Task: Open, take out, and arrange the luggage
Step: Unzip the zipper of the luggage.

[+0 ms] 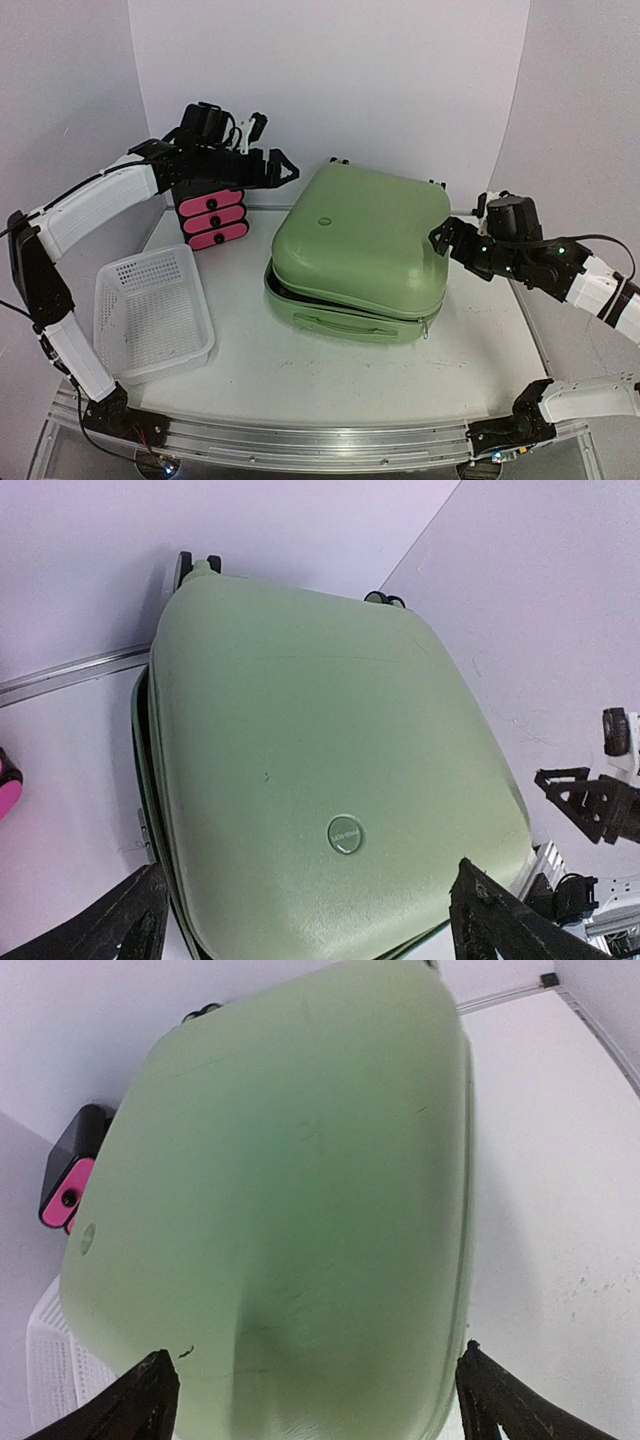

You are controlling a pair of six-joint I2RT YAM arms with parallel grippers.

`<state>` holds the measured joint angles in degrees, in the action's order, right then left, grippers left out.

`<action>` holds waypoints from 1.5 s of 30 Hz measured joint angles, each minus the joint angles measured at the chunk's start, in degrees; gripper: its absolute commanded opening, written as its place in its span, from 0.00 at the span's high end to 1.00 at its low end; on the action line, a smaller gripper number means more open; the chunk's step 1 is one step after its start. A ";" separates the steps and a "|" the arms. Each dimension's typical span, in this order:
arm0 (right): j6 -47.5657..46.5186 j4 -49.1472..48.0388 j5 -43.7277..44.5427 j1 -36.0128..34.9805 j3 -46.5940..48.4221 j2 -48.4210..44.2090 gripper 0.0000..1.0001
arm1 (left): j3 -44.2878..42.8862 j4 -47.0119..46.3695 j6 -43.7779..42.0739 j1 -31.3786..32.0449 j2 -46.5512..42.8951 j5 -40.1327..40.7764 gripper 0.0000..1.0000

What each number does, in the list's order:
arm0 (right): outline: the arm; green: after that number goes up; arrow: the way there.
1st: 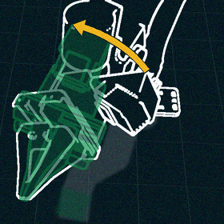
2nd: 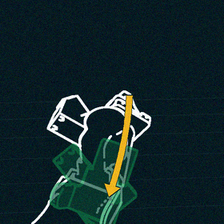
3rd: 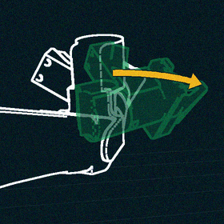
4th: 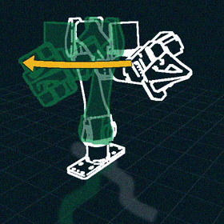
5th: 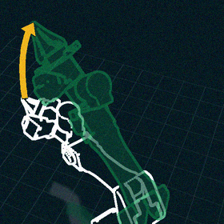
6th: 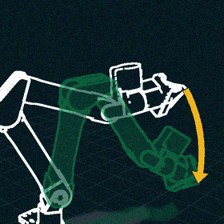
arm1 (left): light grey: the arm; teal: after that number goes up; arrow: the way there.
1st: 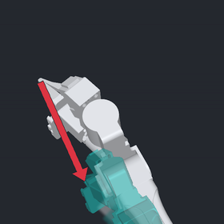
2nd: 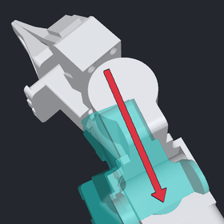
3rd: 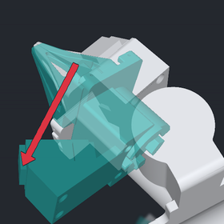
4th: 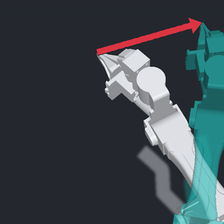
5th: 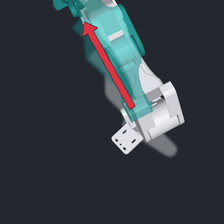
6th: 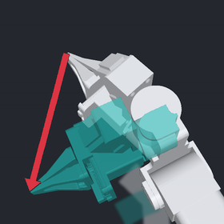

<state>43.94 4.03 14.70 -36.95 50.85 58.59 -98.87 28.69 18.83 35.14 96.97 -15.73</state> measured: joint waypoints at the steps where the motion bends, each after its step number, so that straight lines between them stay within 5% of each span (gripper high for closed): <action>1: -0.33 0.15 -0.74 1.79 0.00 0.02 0.06 | 1.57 -0.52 0.52 -0.07 -1.81 0.26 0.02; 7: -2.08 0.07 -6.27 8.98 0.00 -0.09 0.20 | 13.42 -1.09 3.21 -0.24 -8.13 0.26 0.02; 12: -2.58 -0.94 -7.15 15.30 -0.48 -0.02 0.50 | 23.65 -0.83 5.75 -0.24 -12.48 0.28 0.02; 18: -2.10 -1.36 -5.11 18.18 -3.61 1.51 0.72 | 29.79 -0.66 8.04 -0.24 -18.95 0.42 0.02; 22: -1.20 -2.23 -5.55 18.16 -6.38 4.00 1.00 | 30.56 -0.74 8.24 -0.24 -21.07 0.48 0.02; 34: 1.42 -14.56 -20.59 17.29 -20.00 5.01 1.00 | 36.39 -2.29 13.14 -0.22 -22.10 0.39 0.02; 45: 5.22 -24.81 -22.25 1.42 -21.81 8.98 0.95 | 45.94 -5.16 19.96 -0.37 -26.34 1.11 0.06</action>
<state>49.17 -20.78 -7.55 -35.53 29.04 67.57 -52.93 23.53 38.79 34.76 70.63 -14.61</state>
